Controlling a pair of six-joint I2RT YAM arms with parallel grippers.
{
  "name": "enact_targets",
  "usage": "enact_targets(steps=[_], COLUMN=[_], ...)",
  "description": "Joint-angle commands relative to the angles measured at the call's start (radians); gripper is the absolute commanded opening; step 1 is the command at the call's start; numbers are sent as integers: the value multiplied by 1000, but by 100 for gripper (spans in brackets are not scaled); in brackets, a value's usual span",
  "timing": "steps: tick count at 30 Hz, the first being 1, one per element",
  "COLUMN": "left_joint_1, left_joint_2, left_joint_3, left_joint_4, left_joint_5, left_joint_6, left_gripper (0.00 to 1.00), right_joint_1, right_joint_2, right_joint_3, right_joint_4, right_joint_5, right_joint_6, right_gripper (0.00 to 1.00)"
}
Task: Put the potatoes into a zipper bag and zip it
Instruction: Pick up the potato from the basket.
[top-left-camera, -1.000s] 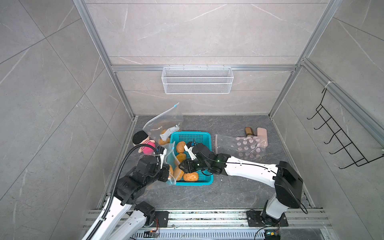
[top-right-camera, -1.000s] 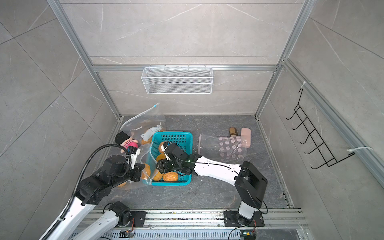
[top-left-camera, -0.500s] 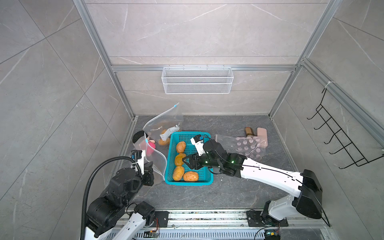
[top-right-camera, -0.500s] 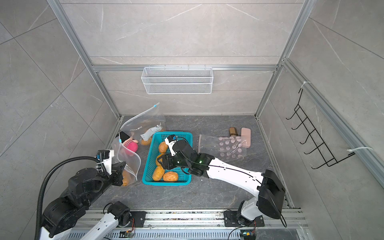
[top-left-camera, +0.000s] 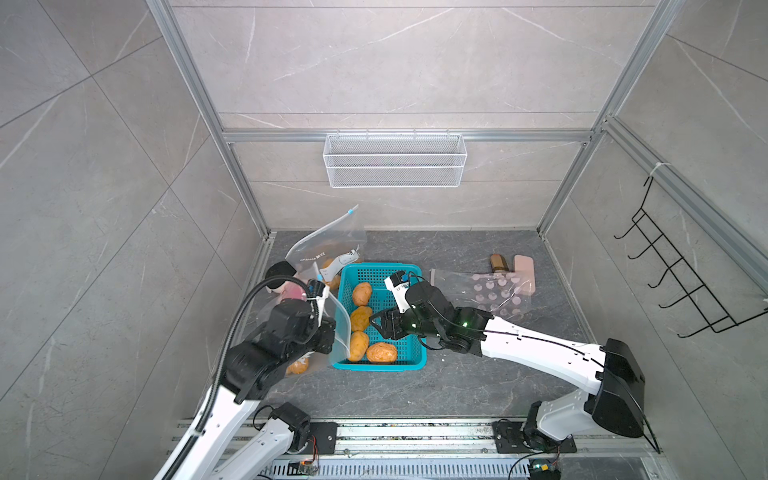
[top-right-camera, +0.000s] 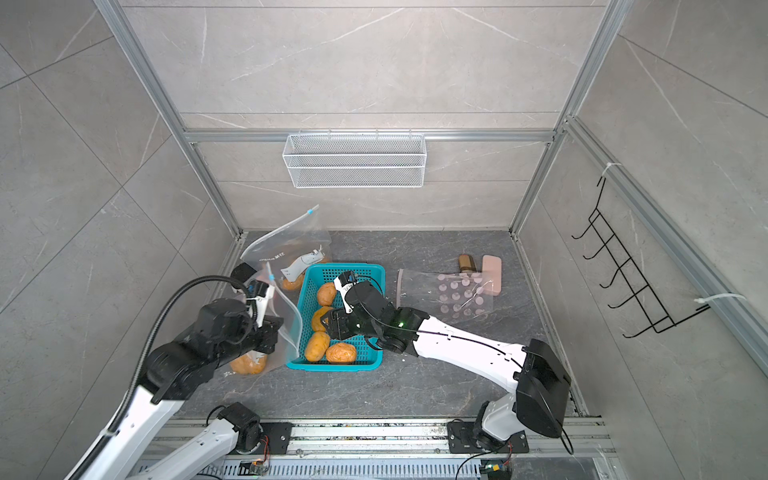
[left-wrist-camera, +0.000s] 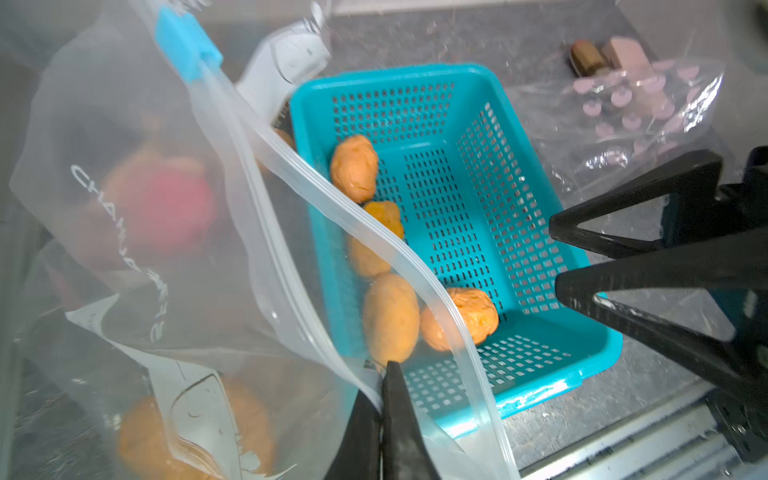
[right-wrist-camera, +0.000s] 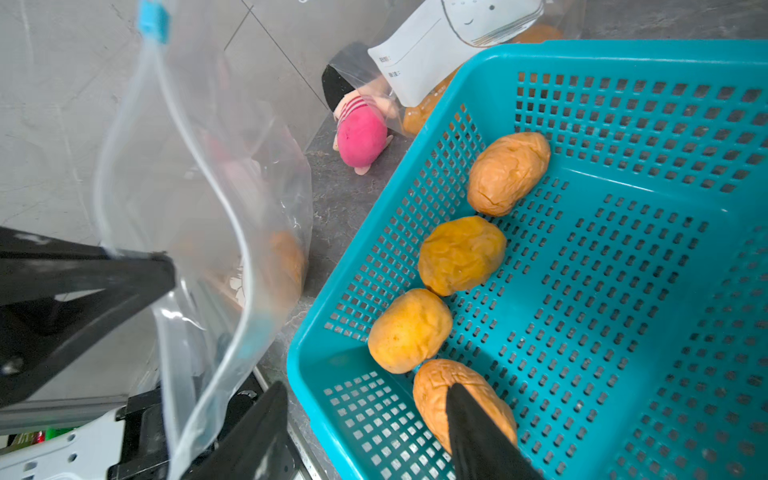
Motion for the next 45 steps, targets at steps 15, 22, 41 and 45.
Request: enact_targets(steps=[15, 22, 41, 45], left_joint_1=[3, 3, 3, 3], left_joint_2=[-89, -82, -84, -86], left_joint_3=[-130, -135, -138, -137], left_joint_4=[78, 83, 88, 85], left_joint_5=[74, 82, 87, 80], left_joint_6=[2, 9, 14, 17], left_gripper=[0, 0, 0, 0], right_joint_1=[3, -18, -139, -141], right_joint_2=[113, 165, 526, 604], right_joint_3=[40, 55, 347, 409], right_joint_4=[-88, -58, -92, -110], right_joint_5=[56, 52, -3, -51], right_joint_6=[-1, 18, 215, 207], right_gripper=[62, 62, 74, 77])
